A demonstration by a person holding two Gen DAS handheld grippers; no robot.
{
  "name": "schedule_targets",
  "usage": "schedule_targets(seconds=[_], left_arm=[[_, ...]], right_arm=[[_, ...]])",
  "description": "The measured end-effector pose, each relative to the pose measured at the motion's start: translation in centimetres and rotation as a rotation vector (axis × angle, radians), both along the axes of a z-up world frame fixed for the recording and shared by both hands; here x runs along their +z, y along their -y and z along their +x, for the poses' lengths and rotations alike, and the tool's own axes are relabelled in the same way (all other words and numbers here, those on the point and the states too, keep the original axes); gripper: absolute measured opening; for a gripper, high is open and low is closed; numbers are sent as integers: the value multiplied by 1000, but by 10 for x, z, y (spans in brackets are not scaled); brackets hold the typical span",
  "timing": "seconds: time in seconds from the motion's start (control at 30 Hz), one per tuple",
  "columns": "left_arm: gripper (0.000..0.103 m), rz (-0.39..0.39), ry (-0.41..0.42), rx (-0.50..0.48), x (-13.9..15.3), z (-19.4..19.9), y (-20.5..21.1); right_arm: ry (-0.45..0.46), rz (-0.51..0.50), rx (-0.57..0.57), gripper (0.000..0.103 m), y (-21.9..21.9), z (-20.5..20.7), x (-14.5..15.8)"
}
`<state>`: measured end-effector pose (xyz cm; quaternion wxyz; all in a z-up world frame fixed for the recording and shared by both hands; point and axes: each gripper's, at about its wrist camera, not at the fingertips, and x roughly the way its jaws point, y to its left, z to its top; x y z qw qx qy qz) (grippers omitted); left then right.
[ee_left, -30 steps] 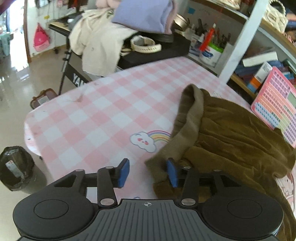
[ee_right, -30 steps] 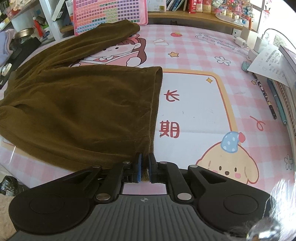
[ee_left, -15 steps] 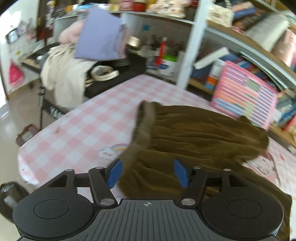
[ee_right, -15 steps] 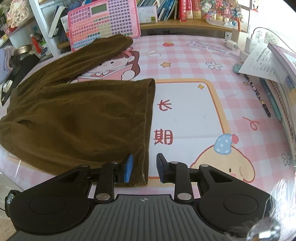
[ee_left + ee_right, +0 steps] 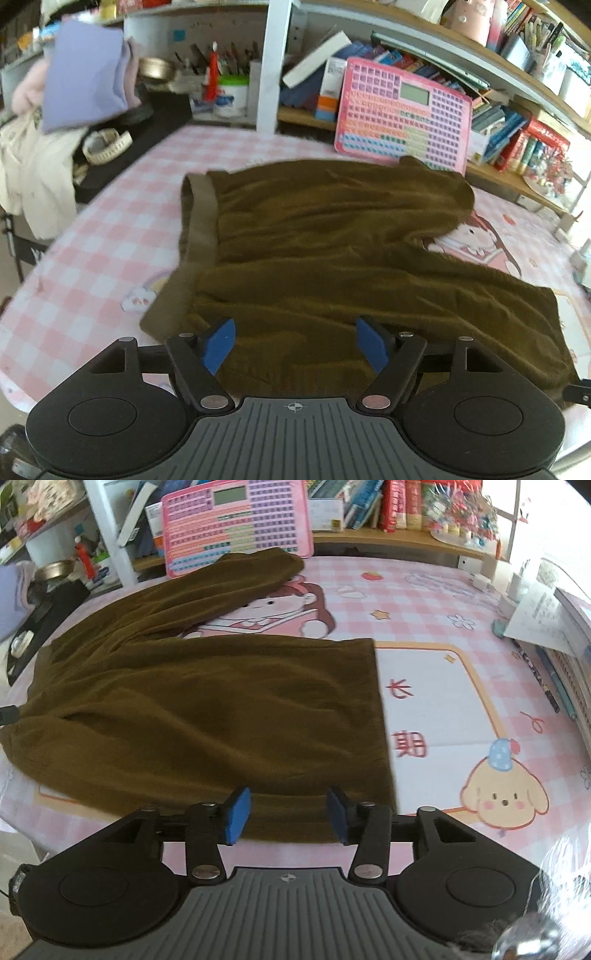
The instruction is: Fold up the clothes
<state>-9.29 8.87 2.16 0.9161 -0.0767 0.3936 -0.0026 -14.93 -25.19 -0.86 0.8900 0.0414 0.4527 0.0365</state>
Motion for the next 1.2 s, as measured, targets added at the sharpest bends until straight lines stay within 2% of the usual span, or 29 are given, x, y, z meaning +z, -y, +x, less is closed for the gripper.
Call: schedule_targets(seconds=[0.23, 0.37, 0.53, 0.67, 0.83, 1.2], left_arm=[[77, 11, 3, -139, -1, 2, -4], [79, -1, 27, -173, 3, 3, -12], [80, -30, 35, -191, 4, 6, -21], [85, -47, 31, -195, 0, 6, -29], [86, -83, 23, -188, -3, 7, -38], [87, -91, 12, -137, -5, 17, -33]], right_arm=[[10, -21, -51, 54, -36, -6, 4], [17, -43, -58, 57, -54, -8, 8], [26, -73, -64, 66, -71, -7, 16], [36, -90, -52, 71, -86, -3, 23], [46, -101, -5, 84, -104, 0, 30], [47, -59, 28, 88, -102, 36, 37]])
